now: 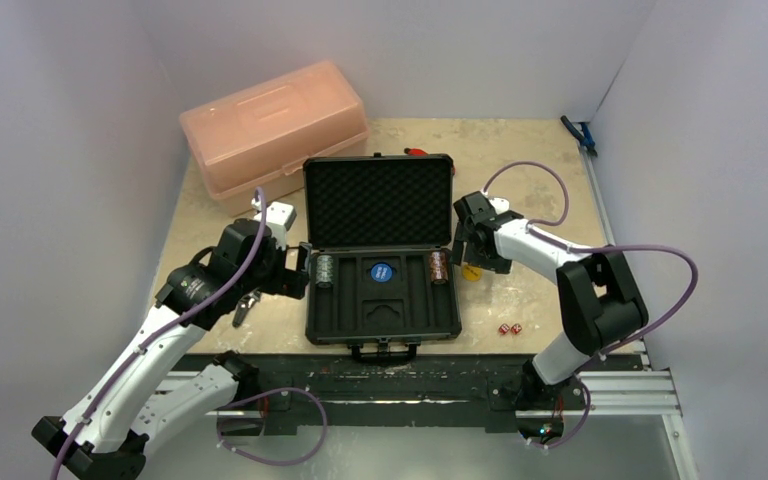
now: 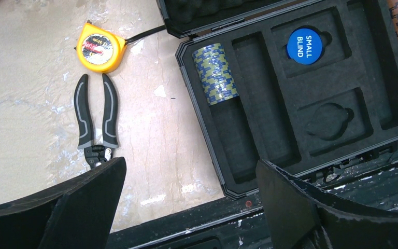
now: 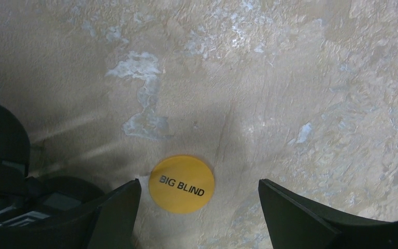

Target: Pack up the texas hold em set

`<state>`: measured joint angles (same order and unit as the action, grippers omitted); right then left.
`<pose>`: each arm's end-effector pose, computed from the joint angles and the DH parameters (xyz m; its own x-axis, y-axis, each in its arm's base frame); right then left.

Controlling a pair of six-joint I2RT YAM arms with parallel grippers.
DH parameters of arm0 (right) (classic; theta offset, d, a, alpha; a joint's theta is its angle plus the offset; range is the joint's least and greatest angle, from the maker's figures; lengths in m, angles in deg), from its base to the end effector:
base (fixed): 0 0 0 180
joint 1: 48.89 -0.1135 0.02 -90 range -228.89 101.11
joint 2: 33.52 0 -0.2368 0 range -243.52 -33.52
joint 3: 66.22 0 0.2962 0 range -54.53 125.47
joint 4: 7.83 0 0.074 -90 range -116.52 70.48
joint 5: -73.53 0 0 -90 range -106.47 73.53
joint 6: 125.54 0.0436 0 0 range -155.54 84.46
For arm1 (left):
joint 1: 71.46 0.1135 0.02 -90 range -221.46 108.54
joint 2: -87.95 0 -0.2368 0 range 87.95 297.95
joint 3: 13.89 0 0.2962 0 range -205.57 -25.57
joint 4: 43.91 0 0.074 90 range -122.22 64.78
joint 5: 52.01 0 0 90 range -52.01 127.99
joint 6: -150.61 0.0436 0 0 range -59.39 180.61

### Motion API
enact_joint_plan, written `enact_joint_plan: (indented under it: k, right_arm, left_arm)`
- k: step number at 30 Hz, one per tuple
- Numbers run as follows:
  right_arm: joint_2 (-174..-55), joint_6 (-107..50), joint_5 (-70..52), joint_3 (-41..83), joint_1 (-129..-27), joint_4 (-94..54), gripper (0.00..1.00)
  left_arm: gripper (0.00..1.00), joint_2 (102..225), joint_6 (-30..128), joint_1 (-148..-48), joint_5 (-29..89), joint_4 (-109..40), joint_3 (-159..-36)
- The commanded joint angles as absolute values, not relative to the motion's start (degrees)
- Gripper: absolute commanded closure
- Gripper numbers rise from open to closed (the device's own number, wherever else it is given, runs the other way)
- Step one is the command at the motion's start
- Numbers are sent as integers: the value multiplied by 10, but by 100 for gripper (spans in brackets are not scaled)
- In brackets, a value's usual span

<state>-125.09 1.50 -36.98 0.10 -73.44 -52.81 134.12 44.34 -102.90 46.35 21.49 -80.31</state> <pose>0.3095 0.1246 0.1158 -0.8527 0.2307 -0.4686 0.2910 0.9549 -0.0594 0.1880 -0.1075 0.3038 -0.7007 0.1035 -0.7059 0.2420 0.9653 -0.0986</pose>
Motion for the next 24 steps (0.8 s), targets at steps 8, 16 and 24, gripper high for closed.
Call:
enact_joint_plan:
  k: [8, 16, 24]
  right_arm:
    - [-1273, 18, -332, -33, -741, -479, 18]
    - [-1268, 39, -333, -60, -734, -476, 21]
    - [-1234, 73, -347, -82, -700, -496, 29]
  left_arm:
    - [4, 1341, 453, -1025, 471, 208, -806]
    - [4, 1340, 454, -1025, 470, 208, -806]
    - [4, 1337, 453, -1025, 470, 209, -806]
